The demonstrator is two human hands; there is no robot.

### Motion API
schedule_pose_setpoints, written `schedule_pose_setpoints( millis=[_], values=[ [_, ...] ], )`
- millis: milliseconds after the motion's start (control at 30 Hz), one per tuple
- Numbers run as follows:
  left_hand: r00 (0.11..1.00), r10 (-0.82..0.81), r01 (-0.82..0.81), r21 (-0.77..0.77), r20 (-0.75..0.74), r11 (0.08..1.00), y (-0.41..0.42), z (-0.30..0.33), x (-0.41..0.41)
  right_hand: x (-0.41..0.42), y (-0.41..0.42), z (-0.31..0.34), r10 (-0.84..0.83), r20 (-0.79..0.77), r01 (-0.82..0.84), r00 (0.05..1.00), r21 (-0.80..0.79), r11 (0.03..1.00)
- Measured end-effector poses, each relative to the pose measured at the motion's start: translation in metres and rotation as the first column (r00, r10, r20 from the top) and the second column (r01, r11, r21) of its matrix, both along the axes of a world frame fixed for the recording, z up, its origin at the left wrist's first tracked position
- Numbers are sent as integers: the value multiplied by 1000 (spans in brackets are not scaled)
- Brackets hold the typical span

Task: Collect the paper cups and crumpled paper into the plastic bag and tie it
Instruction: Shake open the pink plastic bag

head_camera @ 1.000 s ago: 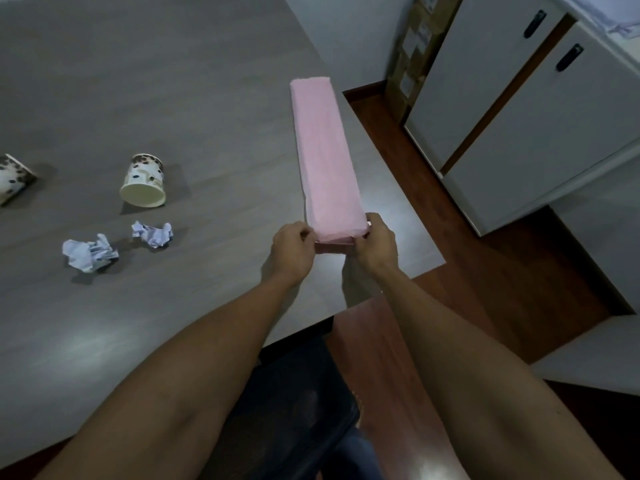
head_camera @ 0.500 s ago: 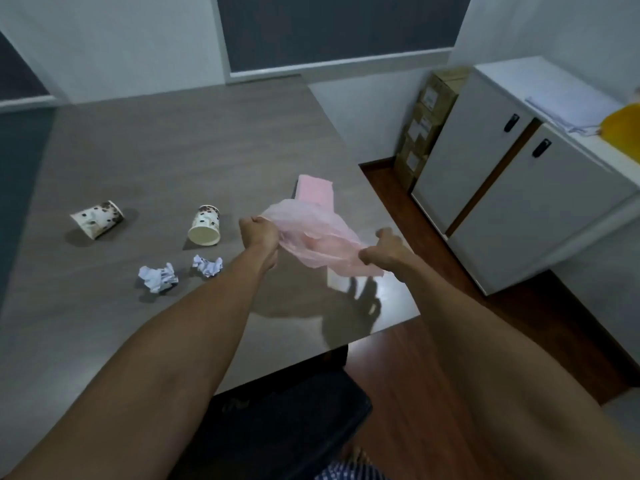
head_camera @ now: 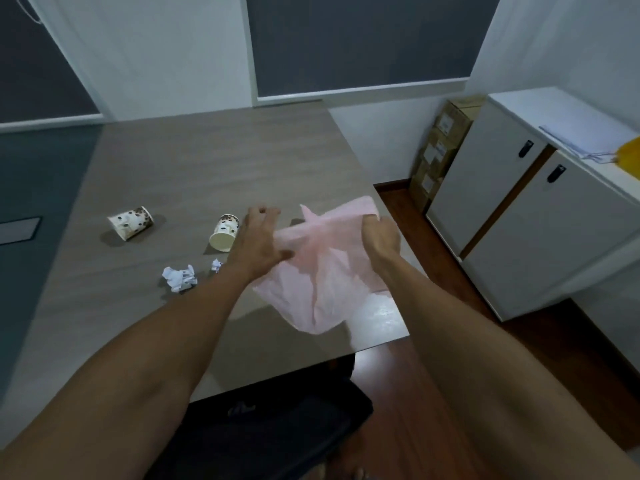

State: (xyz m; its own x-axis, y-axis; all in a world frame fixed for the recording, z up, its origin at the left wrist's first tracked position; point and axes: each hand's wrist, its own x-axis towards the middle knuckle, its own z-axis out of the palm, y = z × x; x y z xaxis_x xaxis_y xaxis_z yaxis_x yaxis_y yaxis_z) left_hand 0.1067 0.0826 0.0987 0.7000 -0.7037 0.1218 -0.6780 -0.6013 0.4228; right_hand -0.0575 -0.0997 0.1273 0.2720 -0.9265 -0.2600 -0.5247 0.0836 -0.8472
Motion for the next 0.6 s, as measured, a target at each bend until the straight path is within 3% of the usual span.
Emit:
schedule_pose_setpoints(
  millis=[33,67,100,133,167,200,233,300,367,467,500,600],
  values=[
    [993,114,-111,64,-39,992,3,-4,-1,-1,-5,4,-24,-16,25,1000,25,999],
    [953,253,-238,101,-169,966,5,-7,-1,-3,-9,7,-53,-24,54,998,49,997],
    [809,404,-389,126,-428,913,6,-2,-6,-4,-11,9,-86,-26,87,996,72,994],
    [520,442,-489,169,-731,856,4,6,-11,-5,-15,11,-121,-28,123,992,90,988],
    [197,369,-532,217,-908,819,3,13,-13,-6,-18,13,-154,-32,156,988,104,982],
    [-15,271,-562,232,-963,794,-1,20,-14,-8,-22,14,-186,-30,188,982,120,975],
    [-117,163,-582,201,-980,788,-6,22,-9,-10,-25,16,-220,-14,220,975,142,965],
    [-161,-67,-604,44,-985,796,-14,37,-4,-16,-31,19,-282,31,273,959,169,947],
    [-148,-150,-560,-42,-977,828,-15,50,2,-24,-39,20,-315,57,303,947,161,939],
    [-19,-11,-387,-2,-1000,922,-9,56,11,-37,-51,20,-351,92,340,932,112,934],
    [29,41,-425,25,-999,905,-10,56,14,-40,-54,20,-349,94,344,932,70,936],
    [145,250,-706,77,-957,704,-22,52,11,-40,-54,16,-282,97,285,955,-23,958]
  ],
)
